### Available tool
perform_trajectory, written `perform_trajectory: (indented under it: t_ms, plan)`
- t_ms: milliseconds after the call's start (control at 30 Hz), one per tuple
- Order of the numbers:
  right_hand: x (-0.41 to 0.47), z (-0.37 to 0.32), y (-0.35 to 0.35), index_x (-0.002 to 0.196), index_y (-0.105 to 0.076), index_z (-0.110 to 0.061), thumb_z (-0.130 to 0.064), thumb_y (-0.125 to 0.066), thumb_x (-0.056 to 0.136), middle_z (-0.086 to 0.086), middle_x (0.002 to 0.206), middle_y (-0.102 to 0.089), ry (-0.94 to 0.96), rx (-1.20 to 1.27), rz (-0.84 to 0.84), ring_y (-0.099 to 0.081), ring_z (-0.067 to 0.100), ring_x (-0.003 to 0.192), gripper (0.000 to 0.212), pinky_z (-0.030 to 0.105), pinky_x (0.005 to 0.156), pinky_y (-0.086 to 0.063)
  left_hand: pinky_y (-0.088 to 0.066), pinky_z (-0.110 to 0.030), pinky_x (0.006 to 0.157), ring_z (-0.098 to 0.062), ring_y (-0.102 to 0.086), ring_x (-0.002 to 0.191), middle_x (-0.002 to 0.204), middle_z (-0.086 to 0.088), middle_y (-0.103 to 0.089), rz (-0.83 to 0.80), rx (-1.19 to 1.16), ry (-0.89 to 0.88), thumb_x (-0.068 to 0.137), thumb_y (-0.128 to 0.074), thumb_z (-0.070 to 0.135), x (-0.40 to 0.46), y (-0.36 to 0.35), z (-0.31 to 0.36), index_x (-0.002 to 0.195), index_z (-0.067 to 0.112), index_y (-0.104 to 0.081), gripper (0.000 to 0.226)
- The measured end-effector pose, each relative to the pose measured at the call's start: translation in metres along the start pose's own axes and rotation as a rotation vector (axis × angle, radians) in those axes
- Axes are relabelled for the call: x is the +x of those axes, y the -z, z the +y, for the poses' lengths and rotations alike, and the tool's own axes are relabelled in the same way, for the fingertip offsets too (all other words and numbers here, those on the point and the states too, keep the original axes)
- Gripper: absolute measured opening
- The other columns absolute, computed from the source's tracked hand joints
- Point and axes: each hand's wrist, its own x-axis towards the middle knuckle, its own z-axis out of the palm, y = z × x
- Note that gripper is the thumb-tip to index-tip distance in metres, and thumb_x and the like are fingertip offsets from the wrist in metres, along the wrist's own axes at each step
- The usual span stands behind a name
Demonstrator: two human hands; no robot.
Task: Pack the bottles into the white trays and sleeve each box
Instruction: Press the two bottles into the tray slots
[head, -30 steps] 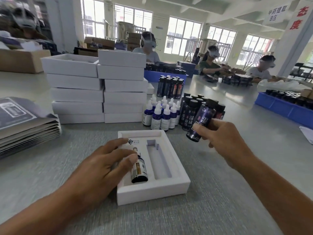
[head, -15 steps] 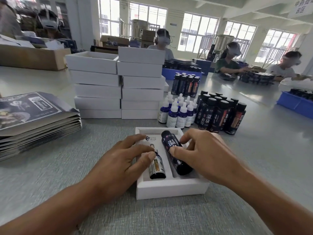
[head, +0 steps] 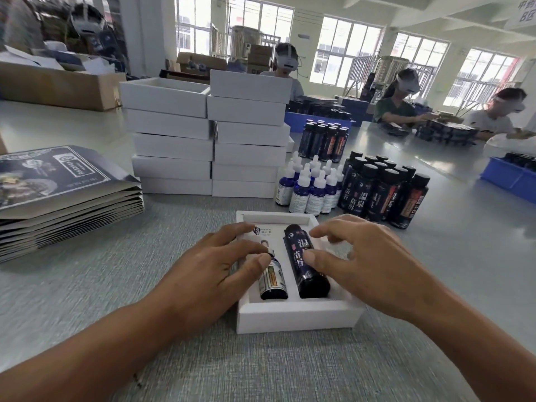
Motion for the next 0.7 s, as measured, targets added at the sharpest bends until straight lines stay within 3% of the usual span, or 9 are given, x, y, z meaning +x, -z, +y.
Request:
perform_trajectory:
  t_ms: [67,167,267,433,533,700]
  plan:
    - [0.0002,0.0047,0.0015,0.134,-0.054,-0.044,-0.068,-0.055,0.083,-0.032,0.141,-0.044,0.019,-0.009,-0.092,-0.048,-0.008,0.116,0.057,0.034,0.101,-0.042,-0.033,-0.029,0.108,0.005,-0.032,0.134,0.145,0.039,-0.029,0.004,-0.006,0.000,0.088,-0.032,0.073,-0.0004,0.0001,0.0002,0.124,0.049,-0.060,0.052]
    - [0.0006,0.0081,0.0006,0.142,-0.042,-0.049,-0.068,-0.049,0.089,-0.036,0.153,-0.024,0.046,0.025,-0.185,-0.031,-0.008,0.136,0.057,0.038,0.112,-0.031,-0.033,-0.028,0.107,0.007,-0.033,0.134,0.144,0.040,-0.030,0.007,-0.005,0.001,0.087,-0.031,0.073,-0.0002,0.0005,0.0010,0.123,0.050,-0.060,0.052]
    - [0.0017,0.0081,-0.0023,0.145,-0.039,-0.048,-0.065,-0.040,0.094,-0.038,0.153,-0.021,0.044,0.072,-0.211,-0.022,-0.012,0.140,0.054,0.030,0.114,-0.022,-0.032,-0.026,0.106,0.007,-0.033,0.133,0.145,0.039,-0.029,0.004,-0.002,0.007,0.087,-0.031,0.072,-0.0007,0.0007,0.0020,0.123,0.049,-0.061,0.052]
    - [0.0042,0.0045,-0.0065,0.148,-0.038,-0.041,-0.057,-0.038,0.099,-0.029,0.157,-0.023,0.051,-0.028,-0.258,-0.020,-0.003,0.145,0.052,0.035,0.121,-0.018,-0.030,-0.022,0.104,0.008,-0.031,0.134,0.147,0.036,-0.030,-0.006,0.010,0.014,0.089,-0.033,0.069,-0.0017,0.0014,0.0042,0.124,0.046,-0.061,0.051]
    - [0.0056,0.0036,-0.0042,0.149,-0.034,-0.042,-0.058,-0.035,0.099,-0.027,0.158,-0.020,0.050,-0.080,-0.285,-0.014,-0.001,0.147,0.053,0.029,0.118,-0.013,-0.030,-0.022,0.105,0.006,-0.032,0.134,0.148,0.035,-0.030,-0.007,0.003,0.018,0.090,-0.034,0.067,-0.0021,0.0018,0.0058,0.124,0.045,-0.062,0.050]
    - [0.0022,0.0063,-0.0066,0.151,-0.022,-0.047,-0.067,-0.023,0.095,-0.032,0.156,-0.008,0.026,-0.108,-0.331,-0.001,-0.004,0.147,0.059,0.033,0.120,-0.007,-0.030,-0.025,0.106,0.006,-0.031,0.135,0.148,0.036,-0.029,-0.009,0.003,0.026,0.090,-0.034,0.068,-0.0026,0.0016,0.0054,0.125,0.047,-0.061,0.049]
